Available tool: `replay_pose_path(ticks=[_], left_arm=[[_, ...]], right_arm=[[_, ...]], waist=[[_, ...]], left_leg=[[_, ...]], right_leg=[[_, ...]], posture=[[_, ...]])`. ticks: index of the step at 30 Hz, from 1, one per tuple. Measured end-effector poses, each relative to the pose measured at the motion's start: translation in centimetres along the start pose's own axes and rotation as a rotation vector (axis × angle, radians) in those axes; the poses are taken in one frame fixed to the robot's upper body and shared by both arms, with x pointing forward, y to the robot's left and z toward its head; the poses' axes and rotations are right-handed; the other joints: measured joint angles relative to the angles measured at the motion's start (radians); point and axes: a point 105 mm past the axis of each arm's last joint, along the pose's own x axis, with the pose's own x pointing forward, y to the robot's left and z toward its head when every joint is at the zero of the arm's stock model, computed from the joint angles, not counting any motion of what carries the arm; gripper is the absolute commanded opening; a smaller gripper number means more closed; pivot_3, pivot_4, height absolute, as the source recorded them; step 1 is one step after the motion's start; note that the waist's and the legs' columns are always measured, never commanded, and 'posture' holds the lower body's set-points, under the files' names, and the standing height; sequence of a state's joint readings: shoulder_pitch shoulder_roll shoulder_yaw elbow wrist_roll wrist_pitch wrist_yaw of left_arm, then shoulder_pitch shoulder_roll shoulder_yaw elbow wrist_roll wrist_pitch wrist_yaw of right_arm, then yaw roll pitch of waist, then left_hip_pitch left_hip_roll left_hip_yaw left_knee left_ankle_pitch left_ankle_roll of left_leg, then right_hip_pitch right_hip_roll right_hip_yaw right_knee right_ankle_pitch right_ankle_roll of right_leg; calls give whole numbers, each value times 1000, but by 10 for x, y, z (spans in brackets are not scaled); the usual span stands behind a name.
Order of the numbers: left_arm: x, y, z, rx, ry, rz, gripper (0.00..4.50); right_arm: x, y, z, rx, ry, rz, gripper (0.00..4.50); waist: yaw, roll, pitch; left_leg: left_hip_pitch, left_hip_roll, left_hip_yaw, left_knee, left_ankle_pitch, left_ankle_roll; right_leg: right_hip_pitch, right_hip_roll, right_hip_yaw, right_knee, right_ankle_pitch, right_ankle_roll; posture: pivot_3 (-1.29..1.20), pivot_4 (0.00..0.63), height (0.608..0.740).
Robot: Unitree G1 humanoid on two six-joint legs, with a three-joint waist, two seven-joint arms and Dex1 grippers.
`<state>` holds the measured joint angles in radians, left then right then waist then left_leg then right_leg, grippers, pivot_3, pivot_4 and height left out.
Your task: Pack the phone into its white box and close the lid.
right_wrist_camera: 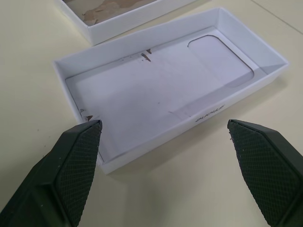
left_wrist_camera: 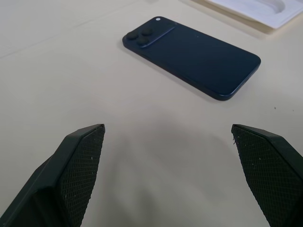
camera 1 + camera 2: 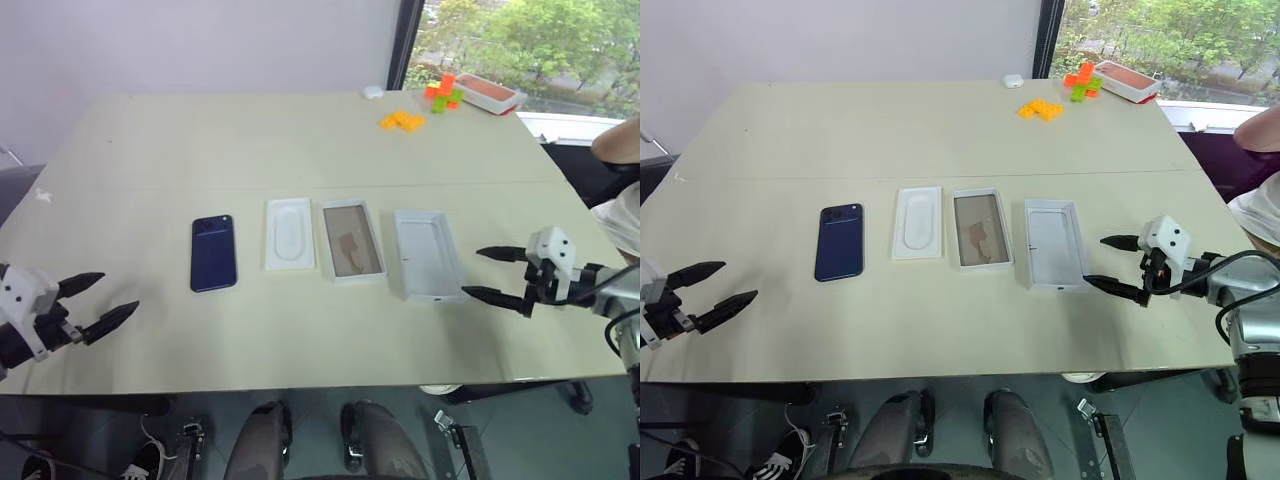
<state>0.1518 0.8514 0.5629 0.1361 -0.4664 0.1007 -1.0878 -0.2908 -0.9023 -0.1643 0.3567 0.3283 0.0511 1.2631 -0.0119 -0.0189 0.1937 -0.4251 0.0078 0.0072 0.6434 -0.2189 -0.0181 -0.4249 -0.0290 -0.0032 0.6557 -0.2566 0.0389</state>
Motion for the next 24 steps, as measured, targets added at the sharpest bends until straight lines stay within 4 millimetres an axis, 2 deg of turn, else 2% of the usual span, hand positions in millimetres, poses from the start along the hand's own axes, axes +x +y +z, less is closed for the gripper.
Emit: replay_pose_path(ticks=[24], left_arm=[[12,1,12,-78,-29,20,4500]], right_arm=[[10,-3,9,-11,-30,-8,4444]], waist=[[0,0,0]], left_leg=[[1,2,5,4,0,0]], right_leg=[[0,1,0,6,0,0]], posture=[[0,150,740]])
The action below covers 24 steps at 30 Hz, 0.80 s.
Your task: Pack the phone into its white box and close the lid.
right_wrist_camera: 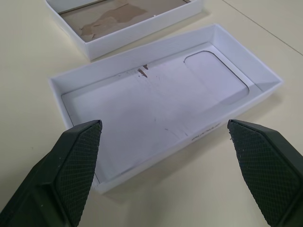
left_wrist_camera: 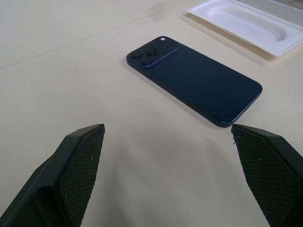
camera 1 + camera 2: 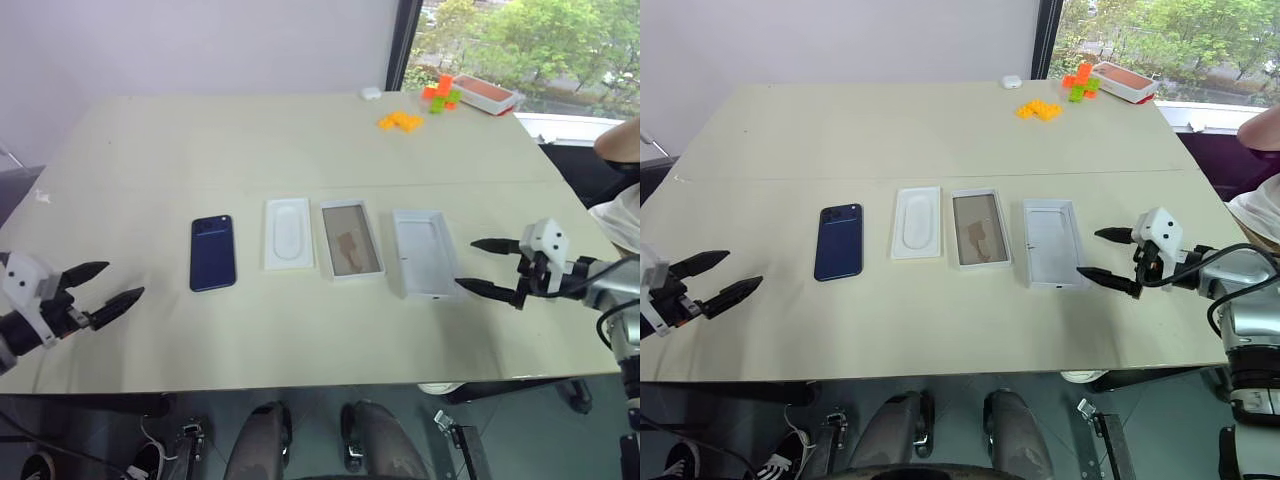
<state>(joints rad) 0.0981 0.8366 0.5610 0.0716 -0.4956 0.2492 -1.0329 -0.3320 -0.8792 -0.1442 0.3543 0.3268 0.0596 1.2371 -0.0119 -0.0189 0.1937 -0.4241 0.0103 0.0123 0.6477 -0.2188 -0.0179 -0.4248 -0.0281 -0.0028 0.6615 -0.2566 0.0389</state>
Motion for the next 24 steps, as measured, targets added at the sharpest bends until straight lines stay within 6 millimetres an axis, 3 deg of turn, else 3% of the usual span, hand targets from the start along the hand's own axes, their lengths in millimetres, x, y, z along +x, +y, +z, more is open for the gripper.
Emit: replay_pose_path(ticks=[8,14,20,24], left_arm=[[3,0,4,-18,-7,1,4500],[15,-12,8,-168,53,-56,4500],[55,-22,56,-277,-67,-79,4500],[81,-35,58,-331,-56,-82,4500]], right_arm=[[2,-2,4,-14,-4,-1,4444],[14,-2,15,-11,-42,12,4444],[45,2,51,-37,-141,41,4444],[61,10,67,-78,-190,46,4444]], waist=[[-1,0,0],[0,0,0],[0,-1,0],[-1,-1,0]], left_leg=[[1,6,11,0,0,0],[2,6,11,1,0,0],[2,7,13,2,2,3],[1,6,14,2,2,3]], right_leg=[[0,0,1,1,0,0],[0,1,1,3,0,0],[1,1,1,4,2,5],[1,1,2,4,3,8]], posture=[[0,150,740],[0,150,740],[0,150,740],[0,150,740]])
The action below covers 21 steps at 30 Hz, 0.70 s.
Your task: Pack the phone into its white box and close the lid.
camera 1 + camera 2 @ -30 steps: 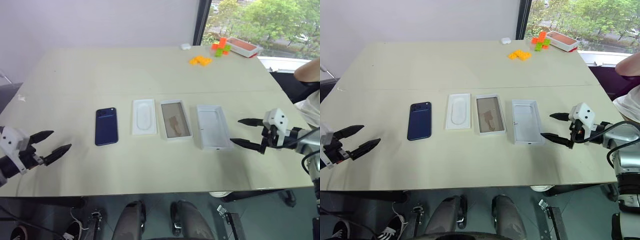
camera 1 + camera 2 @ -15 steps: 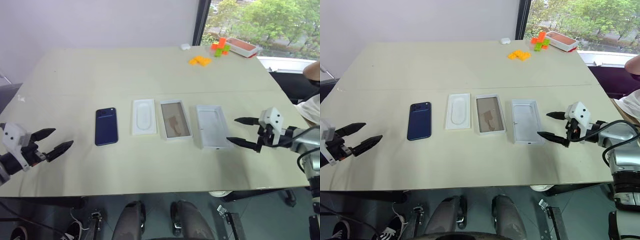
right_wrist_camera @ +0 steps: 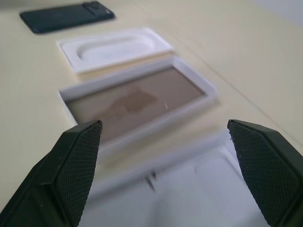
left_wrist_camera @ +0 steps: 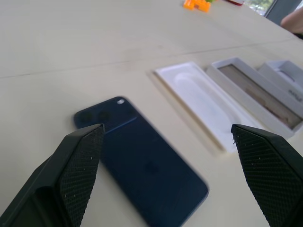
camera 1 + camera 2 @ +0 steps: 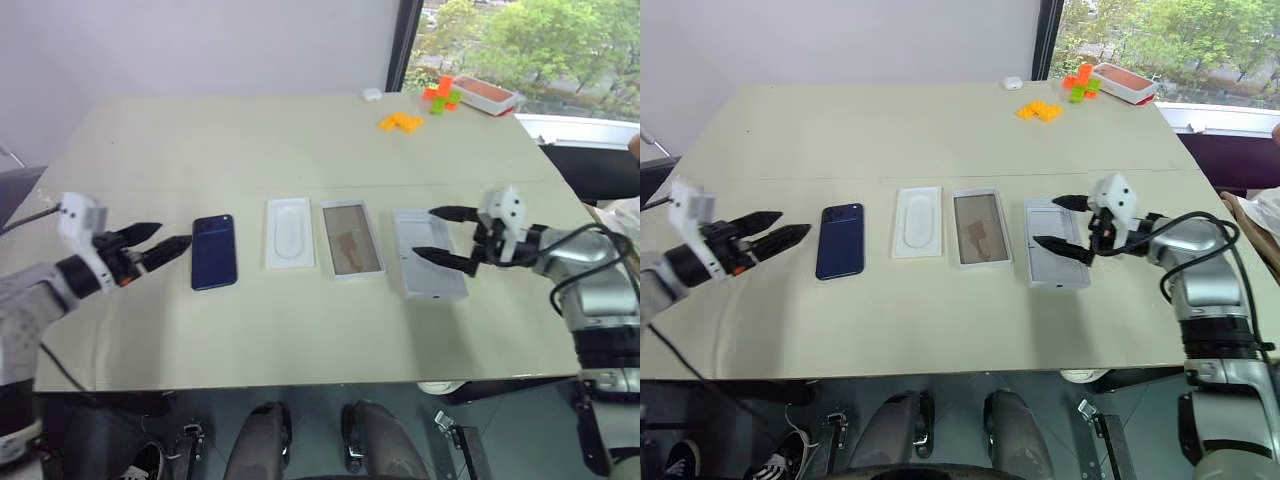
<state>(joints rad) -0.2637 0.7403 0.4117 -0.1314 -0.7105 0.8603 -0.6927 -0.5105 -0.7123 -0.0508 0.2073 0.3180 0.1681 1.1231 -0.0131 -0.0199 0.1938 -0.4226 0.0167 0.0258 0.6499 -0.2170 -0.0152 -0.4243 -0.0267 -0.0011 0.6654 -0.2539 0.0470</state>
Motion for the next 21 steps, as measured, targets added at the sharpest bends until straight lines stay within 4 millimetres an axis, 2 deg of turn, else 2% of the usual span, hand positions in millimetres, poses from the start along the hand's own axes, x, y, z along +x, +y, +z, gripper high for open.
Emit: replay_pose_path(ticks=[3,8,16,21], left_arm=[[16,-3,0,-33,-21,30,4500],[50,-18,-6,-70,-31,27,4500],[89,-25,-31,-135,59,62,4500],[112,-33,-37,-163,62,63,4500]], right_arm=[[8,2,7,-10,-26,-6,4444],[19,5,23,-52,-52,19,4444],[17,11,8,-39,-13,23,4444],[18,12,10,-45,-18,18,4444]], waist=[[1,0,0],[3,-1,0],[0,-2,0],[1,-2,0]], left_leg=[[0,0,0,0,0,0],[0,0,0,1,0,0],[0,-1,1,1,0,0],[0,-1,0,1,0,0]], right_leg=[[0,0,0,0,0,0],[0,0,0,0,0,1],[0,0,1,0,1,1],[0,1,0,1,1,1]], posture=[[0,150,740],[0,150,740],[0,150,740],[0,150,740]])
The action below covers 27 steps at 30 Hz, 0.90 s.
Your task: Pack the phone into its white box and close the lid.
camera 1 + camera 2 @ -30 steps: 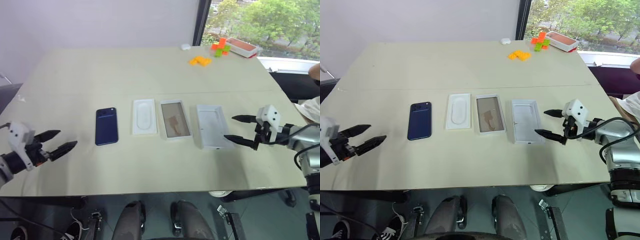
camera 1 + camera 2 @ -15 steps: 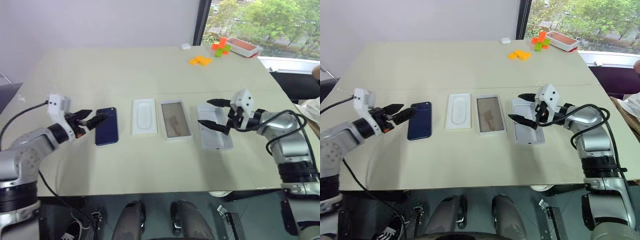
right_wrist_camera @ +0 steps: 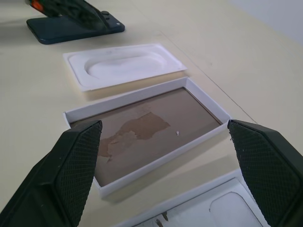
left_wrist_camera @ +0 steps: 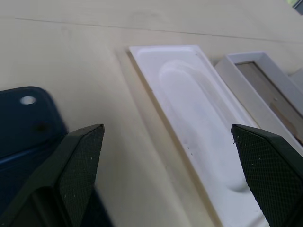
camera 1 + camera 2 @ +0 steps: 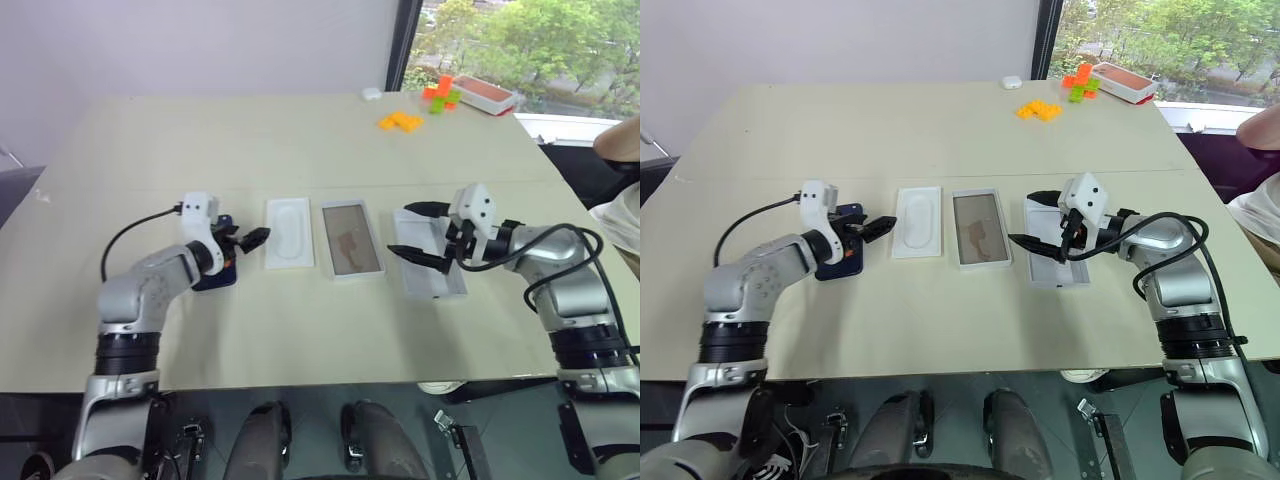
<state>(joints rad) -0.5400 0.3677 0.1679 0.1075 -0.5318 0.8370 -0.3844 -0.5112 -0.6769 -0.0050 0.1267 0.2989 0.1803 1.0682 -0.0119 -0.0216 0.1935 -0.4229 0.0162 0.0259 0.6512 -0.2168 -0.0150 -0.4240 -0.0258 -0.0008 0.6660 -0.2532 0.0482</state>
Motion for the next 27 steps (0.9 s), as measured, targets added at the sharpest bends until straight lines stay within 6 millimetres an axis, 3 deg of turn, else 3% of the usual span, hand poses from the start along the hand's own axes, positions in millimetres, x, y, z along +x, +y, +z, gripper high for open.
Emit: replay_pose_path(ticks=[7,22,25,27], left_arm=[[22,-5,-5,-66,29,36,4500],[32,-26,-11,-87,78,25,4500],[32,-26,-13,-87,89,27,3746],[31,-25,-16,-93,104,35,2748]], right_arm=[[1,1,1,-7,-3,1,4444],[4,1,1,-5,-5,-6,4444],[4,1,2,-8,-7,-7,4500],[4,0,3,-12,-8,-7,4500]], waist=[[3,0,0],[3,0,0],[2,0,0],[3,0,0]], left_leg=[[-1,0,0,0,0,0],[1,-1,0,1,0,0],[1,-1,0,1,0,0],[1,-1,0,1,0,0]], right_leg=[[0,0,0,-1,1,1],[2,0,0,-1,1,2],[2,0,0,-1,1,2],[2,0,0,-1,1,2]], posture=[[0,150,740],[0,150,740],[0,150,740],[0,150,740]])
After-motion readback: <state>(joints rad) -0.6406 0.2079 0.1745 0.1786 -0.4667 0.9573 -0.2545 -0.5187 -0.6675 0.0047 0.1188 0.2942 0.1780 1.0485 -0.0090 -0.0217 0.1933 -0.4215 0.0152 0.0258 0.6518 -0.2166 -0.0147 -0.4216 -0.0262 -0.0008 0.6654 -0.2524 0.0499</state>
